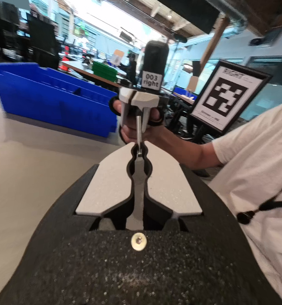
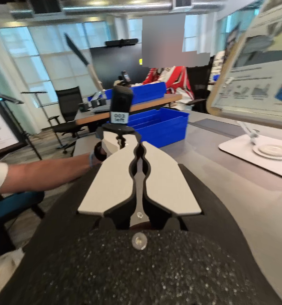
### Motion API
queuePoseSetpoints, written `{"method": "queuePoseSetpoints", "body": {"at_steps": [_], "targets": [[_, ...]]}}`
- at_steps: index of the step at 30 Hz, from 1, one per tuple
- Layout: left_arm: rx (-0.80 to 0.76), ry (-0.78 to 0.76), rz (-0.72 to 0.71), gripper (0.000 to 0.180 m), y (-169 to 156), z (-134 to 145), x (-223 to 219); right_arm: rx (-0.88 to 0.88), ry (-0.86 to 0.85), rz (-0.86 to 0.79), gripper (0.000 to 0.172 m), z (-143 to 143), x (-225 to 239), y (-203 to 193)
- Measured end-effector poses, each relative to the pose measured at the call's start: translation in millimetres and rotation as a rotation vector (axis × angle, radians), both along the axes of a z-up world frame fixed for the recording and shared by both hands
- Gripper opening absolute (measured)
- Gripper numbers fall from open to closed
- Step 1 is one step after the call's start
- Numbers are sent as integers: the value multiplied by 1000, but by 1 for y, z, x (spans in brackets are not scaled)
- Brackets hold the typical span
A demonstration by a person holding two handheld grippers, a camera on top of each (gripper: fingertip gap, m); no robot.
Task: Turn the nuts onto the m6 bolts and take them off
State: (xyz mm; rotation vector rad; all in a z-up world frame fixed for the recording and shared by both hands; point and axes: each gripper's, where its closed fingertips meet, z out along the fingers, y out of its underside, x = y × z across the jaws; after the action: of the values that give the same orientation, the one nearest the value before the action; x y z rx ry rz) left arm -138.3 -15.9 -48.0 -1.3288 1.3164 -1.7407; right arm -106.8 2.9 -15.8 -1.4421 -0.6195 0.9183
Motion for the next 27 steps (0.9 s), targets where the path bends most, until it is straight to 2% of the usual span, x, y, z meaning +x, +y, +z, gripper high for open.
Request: {"method": "queuePoseSetpoints", "body": {"at_steps": [1,3,5,7,10,13,18,23,27], "targets": [[13,6,51,5,9,0,-1,-31,3,-29,0,-4,4,6],[74,46,239,5,35,-6,0,-90,6,-159,16,-14,16,23],[133,92,411,5,55,-11,-2,-90,32,-326,19,-24,30,35],[127,118,628,5,73,-15,-10,-97,76,-487,23,-36,40,41],[143,225,913,5,76,-34,-28,-105,17,-554,23,-60,33,40],[206,246,1091,5,66,-37,-43,-47,-106,-607,23,-65,29,40],[222,216,1168,5,70,-30,-59,20,-169,-625,22,-62,26,35],[140,228,1129,5,79,-47,-61,-24,-114,-626,19,-63,33,37],[190,165,1101,5,75,-31,-62,-44,-75,-631,18,-62,41,37]]}}
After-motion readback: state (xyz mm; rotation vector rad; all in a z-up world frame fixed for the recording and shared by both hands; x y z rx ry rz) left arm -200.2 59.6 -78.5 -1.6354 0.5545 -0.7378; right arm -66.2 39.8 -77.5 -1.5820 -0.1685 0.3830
